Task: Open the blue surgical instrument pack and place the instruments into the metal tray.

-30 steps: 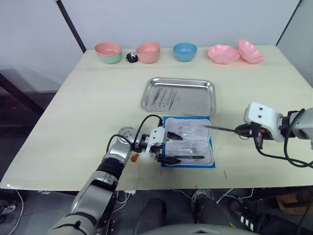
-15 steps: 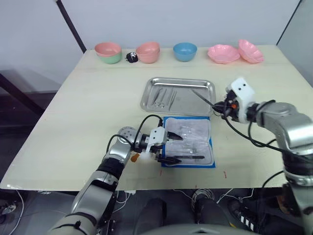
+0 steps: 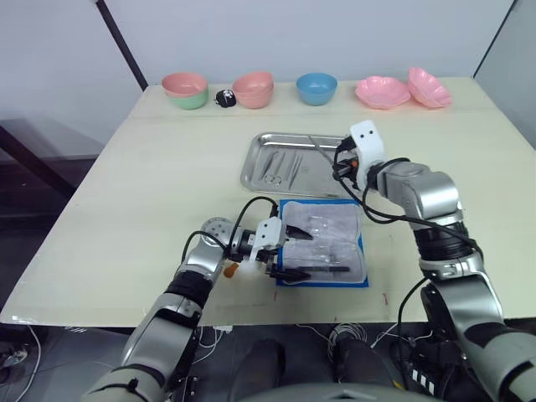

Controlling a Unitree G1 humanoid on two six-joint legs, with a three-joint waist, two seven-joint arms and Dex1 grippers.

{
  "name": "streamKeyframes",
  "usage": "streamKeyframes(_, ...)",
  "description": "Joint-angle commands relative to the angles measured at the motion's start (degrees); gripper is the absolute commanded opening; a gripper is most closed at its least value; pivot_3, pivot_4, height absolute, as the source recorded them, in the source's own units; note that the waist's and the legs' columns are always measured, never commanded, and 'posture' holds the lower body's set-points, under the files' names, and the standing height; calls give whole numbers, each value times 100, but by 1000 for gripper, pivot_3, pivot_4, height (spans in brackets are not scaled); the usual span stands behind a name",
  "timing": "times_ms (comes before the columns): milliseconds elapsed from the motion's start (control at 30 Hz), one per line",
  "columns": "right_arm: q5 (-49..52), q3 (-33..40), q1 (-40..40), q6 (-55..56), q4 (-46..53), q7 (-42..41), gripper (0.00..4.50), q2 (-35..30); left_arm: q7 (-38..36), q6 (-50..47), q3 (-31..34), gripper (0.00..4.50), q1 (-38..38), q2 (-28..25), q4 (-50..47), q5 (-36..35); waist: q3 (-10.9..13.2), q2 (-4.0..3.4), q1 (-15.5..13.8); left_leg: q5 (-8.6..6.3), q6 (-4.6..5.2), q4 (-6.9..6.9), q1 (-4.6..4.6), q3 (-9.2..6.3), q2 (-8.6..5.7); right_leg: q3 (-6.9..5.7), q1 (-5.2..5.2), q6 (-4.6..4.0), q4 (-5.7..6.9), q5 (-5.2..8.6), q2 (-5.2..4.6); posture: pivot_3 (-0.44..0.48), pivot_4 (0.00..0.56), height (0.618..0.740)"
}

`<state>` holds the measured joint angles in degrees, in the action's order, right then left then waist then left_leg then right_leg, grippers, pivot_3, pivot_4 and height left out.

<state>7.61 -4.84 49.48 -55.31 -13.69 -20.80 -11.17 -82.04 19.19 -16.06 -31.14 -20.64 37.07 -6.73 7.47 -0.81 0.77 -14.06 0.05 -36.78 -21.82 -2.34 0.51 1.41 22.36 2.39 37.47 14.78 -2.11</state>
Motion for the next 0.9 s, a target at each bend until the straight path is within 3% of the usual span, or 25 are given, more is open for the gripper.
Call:
streamKeyframes(33,-80,35,270,394,-331,200,69,200,180,-220,-383,4500,472,-18,540,515,0,0,8,0,0,0,1,0,0,1,0,0,1,0,0,0,150,740)
streamKeyframes(367,-219,232,606,1386,-2115,717,69,758,188,-236,-387,4500,495,-32,504,506,0,0,25,0,1,2,6,1,0,4,-2,-1,5,0,2,0,150,740)
streamKeyframes(733,-157,529,1050,1781,-3311,794,69,972,197,-278,-391,4500,577,-60,407,488,0,0,37,0,1,7,9,1,1,6,-3,0,6,0,3,0,150,740)
streamKeyframes(900,-205,541,1081,1907,-3402,803,2283,963,200,-289,-395,4500,606,-77,363,480,-1,-1,42,0,1,7,10,1,1,7,-4,-1,6,0,2,0,150,740)
